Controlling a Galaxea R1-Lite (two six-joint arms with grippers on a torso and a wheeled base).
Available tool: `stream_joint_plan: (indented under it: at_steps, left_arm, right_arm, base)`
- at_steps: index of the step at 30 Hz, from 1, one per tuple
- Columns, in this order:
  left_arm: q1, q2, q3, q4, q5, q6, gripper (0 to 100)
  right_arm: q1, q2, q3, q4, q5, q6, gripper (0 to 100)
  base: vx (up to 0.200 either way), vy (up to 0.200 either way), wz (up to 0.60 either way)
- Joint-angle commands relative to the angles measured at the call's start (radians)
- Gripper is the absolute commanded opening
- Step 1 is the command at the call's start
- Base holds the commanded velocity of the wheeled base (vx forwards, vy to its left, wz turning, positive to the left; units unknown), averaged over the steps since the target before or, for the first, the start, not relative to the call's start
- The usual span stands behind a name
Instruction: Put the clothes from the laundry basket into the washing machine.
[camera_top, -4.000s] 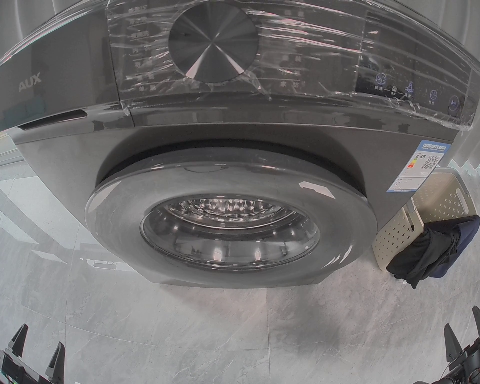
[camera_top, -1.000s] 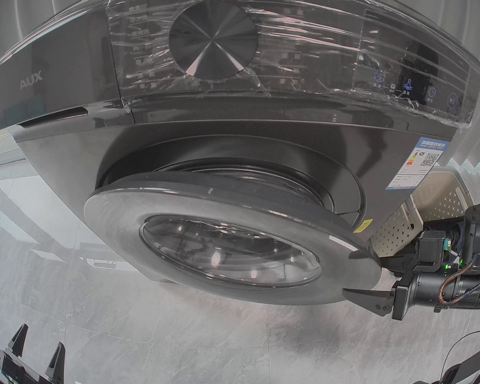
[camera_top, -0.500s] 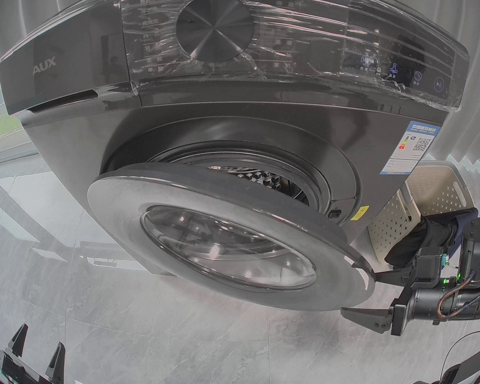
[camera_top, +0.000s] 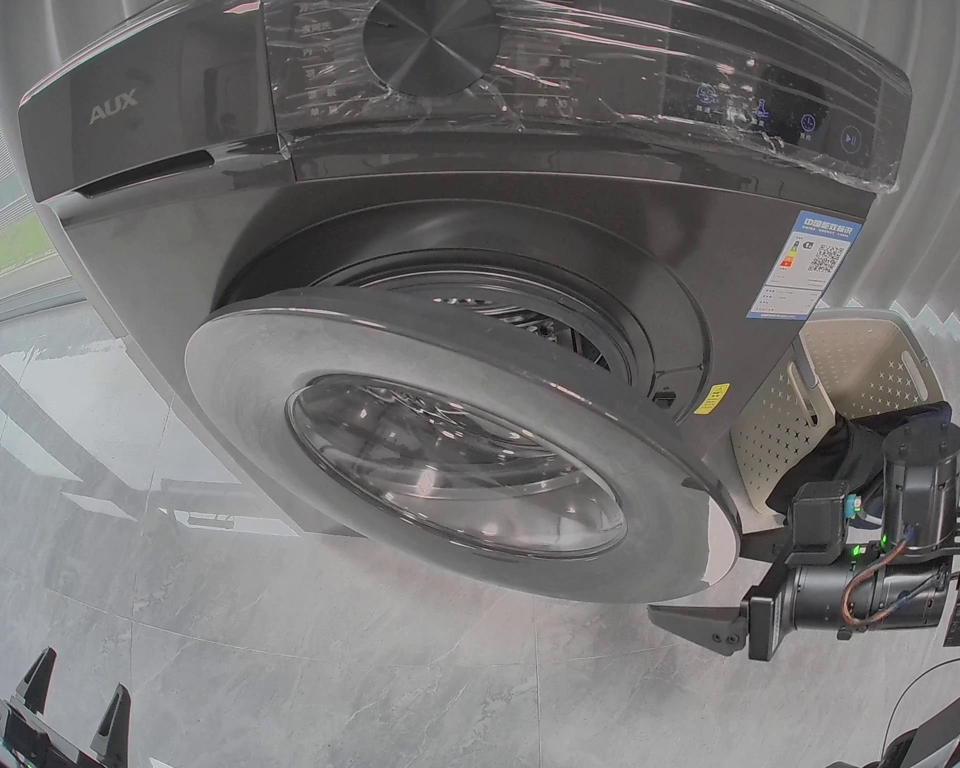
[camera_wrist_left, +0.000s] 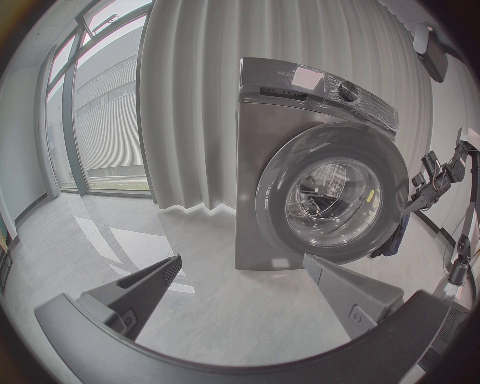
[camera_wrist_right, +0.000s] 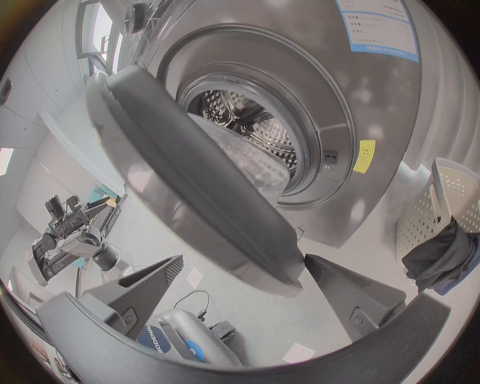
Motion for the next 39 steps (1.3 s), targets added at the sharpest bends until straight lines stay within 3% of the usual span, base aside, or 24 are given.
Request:
stream_joint_plan:
  at_steps: [1, 13, 24, 29, 34, 39]
  left_arm:
    - [-0.002, -0.018, 0.015, 0.000, 0.000, -0.001, 100]
    - [-0.002, -0.016, 0.015, 0.000, 0.000, -0.001, 100]
    - [0.000, -0.016, 0.015, 0.000, 0.000, -0.001, 100]
    - [0.000, -0.018, 0.015, 0.000, 0.000, 0.001, 100]
    - [0.000, -0.016, 0.015, 0.000, 0.000, 0.001, 100]
    - [-0.002, -0.018, 0.015, 0.000, 0.000, 0.002, 100]
  right_arm:
    - [0.023, -0.045, 0.038, -0.002, 0.004, 0.000, 100]
    - [0.008, 0.067, -0.055, -0.028, -0.001, -0.002, 100]
    - [0.046, -0.011, 0.064, -0.059, 0.003, -0.002, 100]
    - [0.030, -0.083, 0.192, -0.050, -0.004, -0.005, 100]
    - [-0.082, -0.078, 0.330, -0.051, -0.011, -0.034, 100]
    - [-0.236, 0.020, 0.267, -0.080, -0.002, -0.033, 100]
  base:
    - [0.000, 0.000, 0.00]
    - [-0.050, 0.000, 0.00]
    - [-0.055, 0.000, 0.00]
    - [0.000, 0.000, 0.00]
    - [0.000, 0.000, 0.00]
    - [0.000, 0.000, 0.00]
